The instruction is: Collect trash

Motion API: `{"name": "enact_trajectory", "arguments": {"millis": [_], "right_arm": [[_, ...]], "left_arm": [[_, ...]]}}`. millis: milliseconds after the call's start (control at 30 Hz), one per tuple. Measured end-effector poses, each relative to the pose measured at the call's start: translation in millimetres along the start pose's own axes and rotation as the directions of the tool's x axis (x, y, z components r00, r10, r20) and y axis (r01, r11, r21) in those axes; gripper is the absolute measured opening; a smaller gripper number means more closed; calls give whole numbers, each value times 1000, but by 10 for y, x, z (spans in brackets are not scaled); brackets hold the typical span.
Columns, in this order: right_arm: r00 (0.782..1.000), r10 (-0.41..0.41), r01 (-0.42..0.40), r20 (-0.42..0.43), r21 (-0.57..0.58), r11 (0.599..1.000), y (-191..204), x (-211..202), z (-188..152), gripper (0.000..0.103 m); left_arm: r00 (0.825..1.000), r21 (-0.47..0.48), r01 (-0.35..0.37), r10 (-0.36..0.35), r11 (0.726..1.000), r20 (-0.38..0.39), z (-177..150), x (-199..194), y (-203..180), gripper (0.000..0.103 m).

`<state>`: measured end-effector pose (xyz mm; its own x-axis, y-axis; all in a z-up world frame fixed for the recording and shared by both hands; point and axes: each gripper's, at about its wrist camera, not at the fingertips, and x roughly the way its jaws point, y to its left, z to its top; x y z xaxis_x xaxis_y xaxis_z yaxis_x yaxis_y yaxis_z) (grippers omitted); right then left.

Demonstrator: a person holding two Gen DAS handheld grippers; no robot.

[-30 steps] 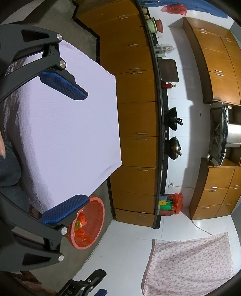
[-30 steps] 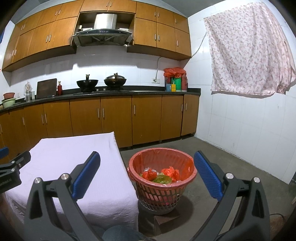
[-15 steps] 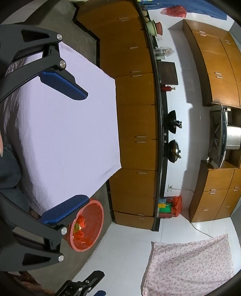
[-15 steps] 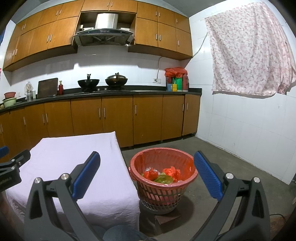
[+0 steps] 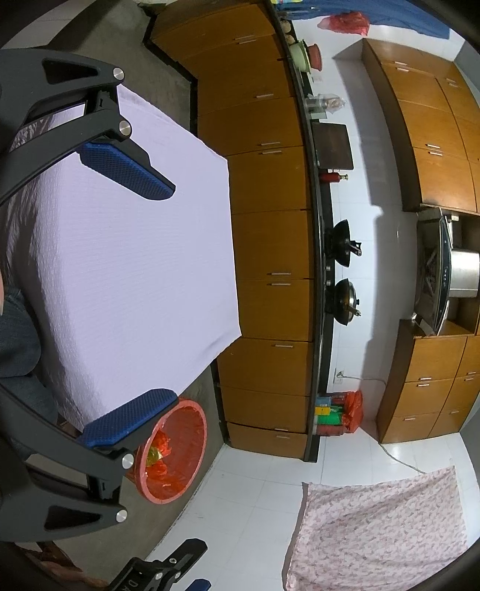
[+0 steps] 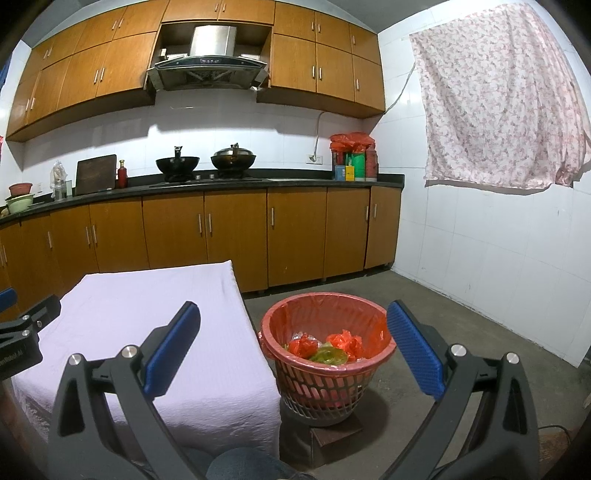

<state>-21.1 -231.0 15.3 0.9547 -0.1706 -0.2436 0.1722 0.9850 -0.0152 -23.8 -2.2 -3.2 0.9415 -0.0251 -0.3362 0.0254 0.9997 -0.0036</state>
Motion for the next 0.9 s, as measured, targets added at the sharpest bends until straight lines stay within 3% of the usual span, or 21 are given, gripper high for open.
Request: {"name": "enact_trajectory", "arguments": {"millis": [900], "right_arm": [[1000, 0, 0, -3, 5, 1000, -5, 18, -22, 99]], "left_arm": [[1000, 4, 0, 0, 1000, -8, 2, 12, 2, 101]]}}
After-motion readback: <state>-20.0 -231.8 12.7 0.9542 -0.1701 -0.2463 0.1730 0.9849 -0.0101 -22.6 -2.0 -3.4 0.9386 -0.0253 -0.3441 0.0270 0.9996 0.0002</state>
